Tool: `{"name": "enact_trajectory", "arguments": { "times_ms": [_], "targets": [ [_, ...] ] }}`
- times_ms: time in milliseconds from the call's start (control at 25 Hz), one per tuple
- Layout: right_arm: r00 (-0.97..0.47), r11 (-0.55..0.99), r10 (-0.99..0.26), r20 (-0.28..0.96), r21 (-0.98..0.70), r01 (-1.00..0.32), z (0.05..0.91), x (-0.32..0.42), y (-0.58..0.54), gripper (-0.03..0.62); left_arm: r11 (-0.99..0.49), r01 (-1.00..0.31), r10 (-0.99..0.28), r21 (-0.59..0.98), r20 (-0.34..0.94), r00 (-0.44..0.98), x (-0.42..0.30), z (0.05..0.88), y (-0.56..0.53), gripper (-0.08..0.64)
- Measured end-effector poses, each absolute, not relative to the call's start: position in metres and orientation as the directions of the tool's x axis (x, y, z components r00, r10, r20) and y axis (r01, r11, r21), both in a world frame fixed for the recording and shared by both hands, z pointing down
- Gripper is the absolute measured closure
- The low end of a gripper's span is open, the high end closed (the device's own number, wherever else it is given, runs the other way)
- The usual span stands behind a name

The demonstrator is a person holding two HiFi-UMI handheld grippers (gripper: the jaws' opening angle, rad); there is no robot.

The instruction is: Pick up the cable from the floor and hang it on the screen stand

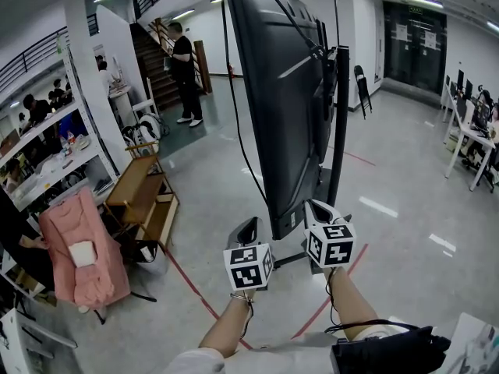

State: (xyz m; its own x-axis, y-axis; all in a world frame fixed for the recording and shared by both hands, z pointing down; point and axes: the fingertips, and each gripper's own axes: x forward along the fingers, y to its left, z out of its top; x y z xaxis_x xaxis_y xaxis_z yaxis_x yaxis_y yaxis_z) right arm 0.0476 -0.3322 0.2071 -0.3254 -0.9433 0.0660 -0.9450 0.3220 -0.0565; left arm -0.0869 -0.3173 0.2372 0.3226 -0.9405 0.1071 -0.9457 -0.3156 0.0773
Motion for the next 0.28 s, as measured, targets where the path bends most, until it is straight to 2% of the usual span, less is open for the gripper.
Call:
{"name": "enact_trajectory", "arguments": {
  "times_ms": [280],
  "targets": [
    [-0.329,0.326,-0.942,0.068,-0.056,-0.944,0.2101,0.0389,-0.3408,0.575,-0.314,-0.946,-0.940,0.079,0.115,0.322,-0.0947,0.2419,-0.3284,0.555]
  ]
}}
